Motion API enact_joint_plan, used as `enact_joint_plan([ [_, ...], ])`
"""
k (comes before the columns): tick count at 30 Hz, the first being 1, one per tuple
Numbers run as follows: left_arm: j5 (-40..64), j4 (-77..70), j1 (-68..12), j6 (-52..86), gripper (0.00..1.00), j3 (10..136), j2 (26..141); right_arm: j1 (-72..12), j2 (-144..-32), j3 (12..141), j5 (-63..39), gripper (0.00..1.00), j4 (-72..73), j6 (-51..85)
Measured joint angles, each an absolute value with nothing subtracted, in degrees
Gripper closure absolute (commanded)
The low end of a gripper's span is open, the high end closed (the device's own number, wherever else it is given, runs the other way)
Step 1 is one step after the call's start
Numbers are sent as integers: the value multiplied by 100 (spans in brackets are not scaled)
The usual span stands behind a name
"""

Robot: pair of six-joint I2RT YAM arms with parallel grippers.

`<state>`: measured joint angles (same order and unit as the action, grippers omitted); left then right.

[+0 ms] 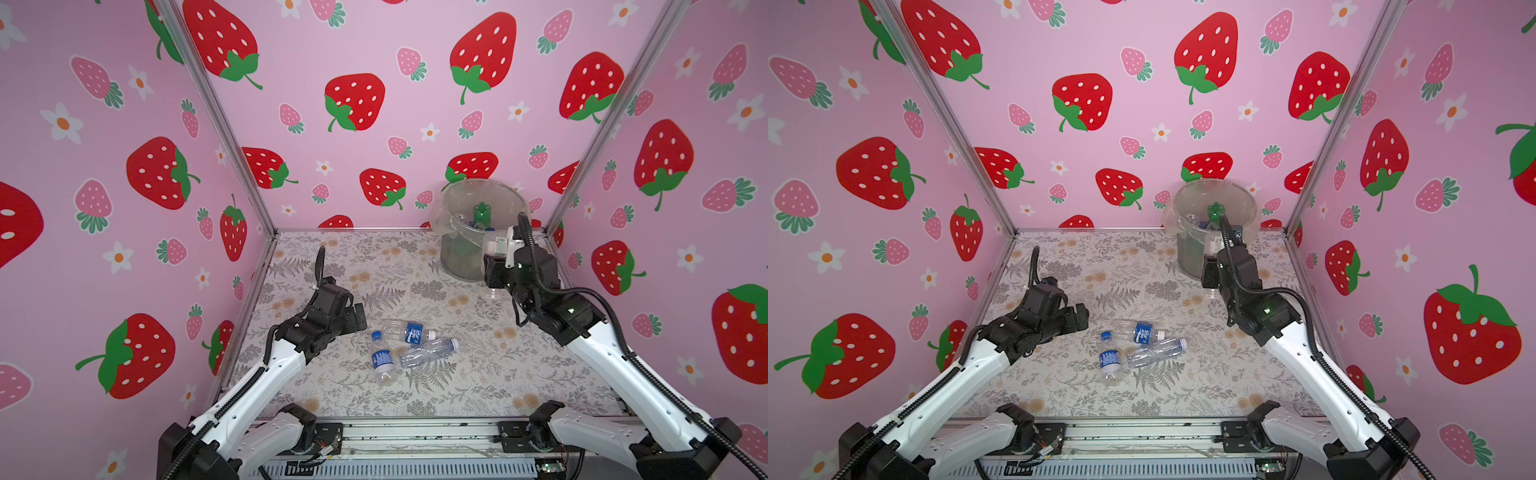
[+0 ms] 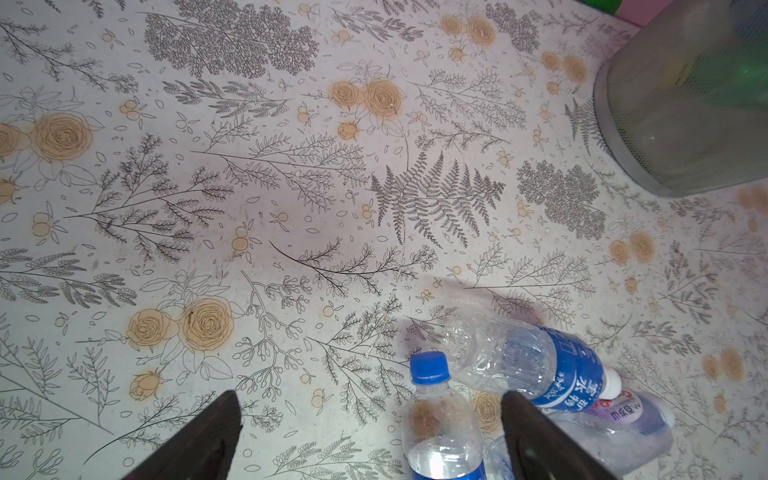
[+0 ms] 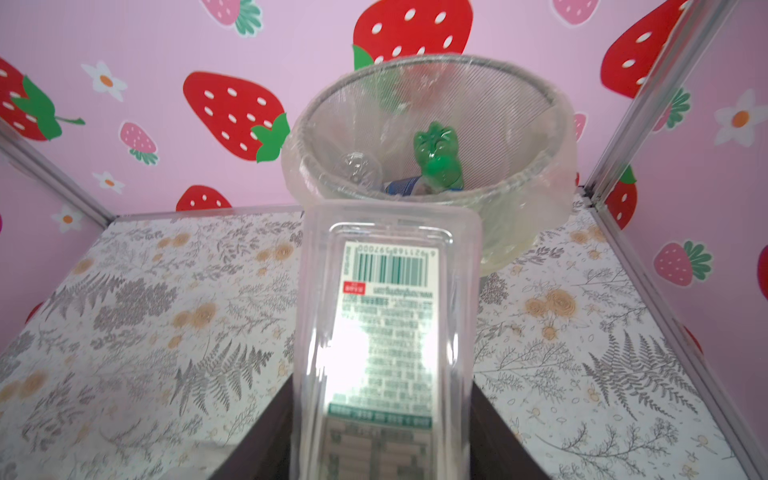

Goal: Throw the plastic bottles in the bin
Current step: Throw the plastic bottle into the trash bin.

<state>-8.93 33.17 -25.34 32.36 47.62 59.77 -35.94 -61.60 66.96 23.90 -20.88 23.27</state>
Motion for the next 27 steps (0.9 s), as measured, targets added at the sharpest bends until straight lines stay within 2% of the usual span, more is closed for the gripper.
enact_joint_plan([
  [14,-808,3144,-2467,3151,1,4766,6158,-3347,-5647,6219,2515,46,-880,2121],
  [16,-786,3142,-2460,3151,1,4783,6198,-3218,-5909,6523,2379,46,-996,2088],
  [19,-742,3120,-2456,3151,1,4827,6272,-2803,-6906,7867,2097,44,-1249,2040],
  [20,-729,3111,-2453,3151,1,4849,6287,-2646,-7330,8453,2023,42,-1293,2005],
  [22,-698,3098,-2451,3151,1,4904,6309,-2331,-8143,9640,1791,28,-1466,1966],
  [23,-690,3096,-2447,3153,1,4932,6311,-2163,-8604,10348,1640,24,-1623,1973],
  [26,-681,3085,-2436,3155,1,4987,6302,-1806,-9817,12151,1280,1,-2104,1981],
  [27,-681,3079,-2436,3157,1,4991,6287,-1732,-10079,12460,1173,1,-2246,1981],
])
